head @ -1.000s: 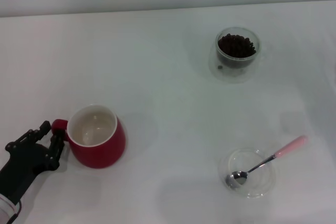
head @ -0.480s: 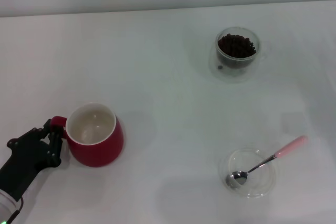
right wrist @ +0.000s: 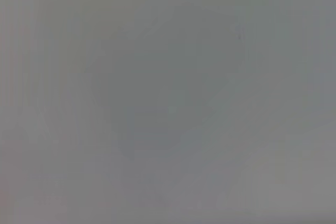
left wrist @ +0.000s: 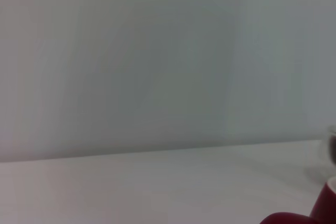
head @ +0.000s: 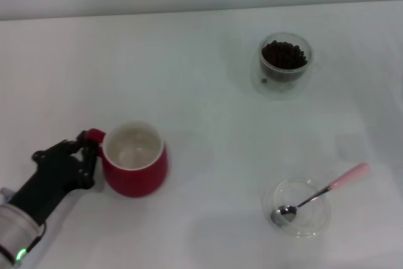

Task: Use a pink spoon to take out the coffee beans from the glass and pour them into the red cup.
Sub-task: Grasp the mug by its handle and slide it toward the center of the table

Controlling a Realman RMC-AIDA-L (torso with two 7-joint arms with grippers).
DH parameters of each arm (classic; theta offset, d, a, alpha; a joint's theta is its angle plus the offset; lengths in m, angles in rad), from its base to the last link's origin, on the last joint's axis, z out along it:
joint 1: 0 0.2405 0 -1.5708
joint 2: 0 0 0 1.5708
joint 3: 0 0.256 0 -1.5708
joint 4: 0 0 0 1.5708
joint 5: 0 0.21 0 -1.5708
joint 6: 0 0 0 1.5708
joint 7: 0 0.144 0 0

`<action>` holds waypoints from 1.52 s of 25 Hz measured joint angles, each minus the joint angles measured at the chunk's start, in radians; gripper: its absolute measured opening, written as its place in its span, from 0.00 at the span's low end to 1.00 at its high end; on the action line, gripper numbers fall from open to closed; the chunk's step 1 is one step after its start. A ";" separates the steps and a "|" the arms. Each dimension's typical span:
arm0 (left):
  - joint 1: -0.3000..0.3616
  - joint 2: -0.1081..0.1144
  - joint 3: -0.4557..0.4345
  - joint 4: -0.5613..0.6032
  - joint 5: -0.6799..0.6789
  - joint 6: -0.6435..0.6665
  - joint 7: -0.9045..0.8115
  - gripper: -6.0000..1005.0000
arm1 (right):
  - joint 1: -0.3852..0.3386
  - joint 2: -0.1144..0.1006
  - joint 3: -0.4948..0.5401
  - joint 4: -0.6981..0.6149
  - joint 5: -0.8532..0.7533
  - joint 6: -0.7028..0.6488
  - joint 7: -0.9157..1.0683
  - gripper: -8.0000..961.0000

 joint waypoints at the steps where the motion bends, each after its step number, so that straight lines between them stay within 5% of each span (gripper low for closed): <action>1: -0.014 0.001 0.000 -0.008 0.017 0.018 -0.001 0.14 | 0.000 0.000 0.000 0.000 0.000 0.000 -0.001 0.26; 18: -0.173 0.001 0.002 -0.089 0.164 0.192 -0.011 0.12 | -0.001 0.000 0.000 -0.001 0.000 -0.006 -0.008 0.26; 38: -0.213 0.001 0.001 -0.110 0.216 0.210 -0.015 0.12 | -0.007 -0.002 0.000 -0.014 0.001 -0.007 -0.009 0.26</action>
